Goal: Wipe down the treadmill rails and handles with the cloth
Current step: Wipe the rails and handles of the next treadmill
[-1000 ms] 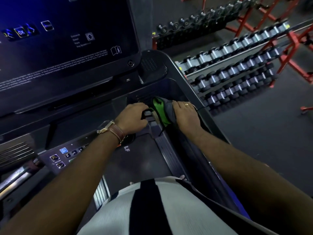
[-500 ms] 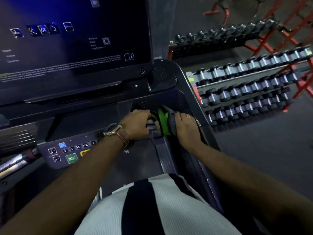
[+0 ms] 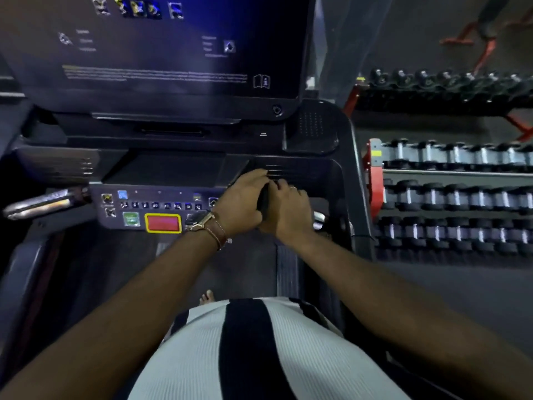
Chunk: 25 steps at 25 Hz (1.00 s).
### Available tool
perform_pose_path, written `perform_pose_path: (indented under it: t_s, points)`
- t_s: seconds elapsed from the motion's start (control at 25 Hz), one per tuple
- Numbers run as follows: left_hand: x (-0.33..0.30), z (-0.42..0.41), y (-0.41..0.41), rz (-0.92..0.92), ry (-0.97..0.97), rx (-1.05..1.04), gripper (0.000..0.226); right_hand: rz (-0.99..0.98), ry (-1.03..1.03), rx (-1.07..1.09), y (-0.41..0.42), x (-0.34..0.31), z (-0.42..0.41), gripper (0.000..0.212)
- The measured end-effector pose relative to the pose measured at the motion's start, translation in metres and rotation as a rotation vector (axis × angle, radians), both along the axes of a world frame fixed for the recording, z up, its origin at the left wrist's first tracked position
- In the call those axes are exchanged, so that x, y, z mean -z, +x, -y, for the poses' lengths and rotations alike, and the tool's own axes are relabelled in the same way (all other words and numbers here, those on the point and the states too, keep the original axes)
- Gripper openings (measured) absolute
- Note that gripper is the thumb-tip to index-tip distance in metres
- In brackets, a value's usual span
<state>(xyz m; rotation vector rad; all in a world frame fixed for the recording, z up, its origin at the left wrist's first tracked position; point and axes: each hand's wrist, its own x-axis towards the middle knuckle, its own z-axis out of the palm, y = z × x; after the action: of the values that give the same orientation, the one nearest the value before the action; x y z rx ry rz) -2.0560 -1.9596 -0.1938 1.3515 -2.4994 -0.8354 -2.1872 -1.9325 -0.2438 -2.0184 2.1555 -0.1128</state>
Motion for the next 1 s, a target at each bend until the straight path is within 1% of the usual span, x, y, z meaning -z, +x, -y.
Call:
perform_pose_path:
  t_s: [0.04,0.08,0.12,0.2,0.32,0.44,0.52,0.6,0.64,0.68,0.72,0.8,0.84,0.88,0.92,1.0]
  points:
    - [0.001,-0.004,0.004,-0.009,-0.007,-0.041,0.066,-0.062,-0.083,0.01,0.01,0.002,0.002,0.054]
    - [0.001,-0.009,0.007,-0.018,-0.033,-0.072,0.069,-0.096,-0.157,0.019,0.02,0.007,0.002,0.048]
    - [0.003,-0.015,0.011,-0.029,-0.073,-0.091,0.07,-0.098,-0.239,0.001,0.029,0.014,-0.001,0.042]
    - [0.006,-0.027,0.018,-0.068,-0.167,-0.131,0.066,-0.067,-0.376,-0.063,0.034,0.026,-0.008,0.04]
    - [0.01,-0.044,0.021,-0.107,-0.268,-0.208,0.061,0.066,-0.562,-0.16,0.024,0.034,-0.008,0.039]
    - [0.014,-0.055,0.021,-0.13,-0.323,-0.252,0.057,0.157,-0.68,-0.223,0.018,0.037,-0.016,0.035]
    - [0.017,-0.062,0.027,-0.13,-0.369,-0.272,0.056,0.247,-0.74,-0.233,0.016,0.029,-0.017,0.024]
    - [0.015,-0.065,0.034,-0.155,-0.356,-0.337,0.056,0.36,-0.758,-0.299,0.014,0.016,-0.018,0.011]
    - [0.011,-0.066,0.037,-0.199,-0.33,-0.387,0.057,0.454,-0.72,-0.31,0.013,0.006,-0.021,0.011]
    - [0.007,-0.068,0.04,-0.276,-0.311,-0.42,0.06,0.577,-0.647,-0.278,0.012,-0.004,-0.024,0.015]
    - [0.002,-0.07,0.045,-0.371,-0.314,-0.441,0.064,0.727,-0.543,-0.201,0.012,-0.016,-0.027,0.018]
    - [-0.003,-0.077,0.058,-0.499,-0.338,-0.497,0.073,1.093,-0.28,-0.008,0.026,-0.039,-0.032,0.015]
    - [-0.006,-0.08,0.066,-0.525,-0.345,-0.53,0.075,1.296,-0.181,0.077,0.038,-0.049,-0.036,0.018]
    - [-0.007,-0.084,0.074,-0.574,-0.3,-0.587,0.074,1.486,-0.114,0.148,0.051,-0.057,-0.041,0.021]
    - [-0.008,-0.087,0.087,-0.682,-0.188,-0.655,0.072,1.642,-0.056,0.204,0.068,-0.061,-0.046,0.023]
    - [-0.018,-0.096,0.122,-1.024,0.209,-0.784,0.062,1.868,0.151,0.258,0.107,-0.066,-0.054,0.03]
